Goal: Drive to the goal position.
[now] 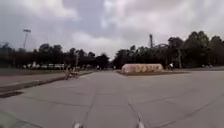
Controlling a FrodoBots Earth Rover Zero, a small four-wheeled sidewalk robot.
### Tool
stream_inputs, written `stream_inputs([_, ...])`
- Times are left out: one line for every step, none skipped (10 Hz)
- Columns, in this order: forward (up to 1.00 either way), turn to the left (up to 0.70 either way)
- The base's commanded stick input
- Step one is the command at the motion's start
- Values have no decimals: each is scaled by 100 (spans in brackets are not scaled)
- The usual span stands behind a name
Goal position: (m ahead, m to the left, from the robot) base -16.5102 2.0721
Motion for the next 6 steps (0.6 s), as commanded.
stream_inputs([0, 60])
stream_inputs([0, 60])
stream_inputs([0, 60])
stream_inputs([0, 60])
stream_inputs([0, 60])
stream_inputs([0, 60])
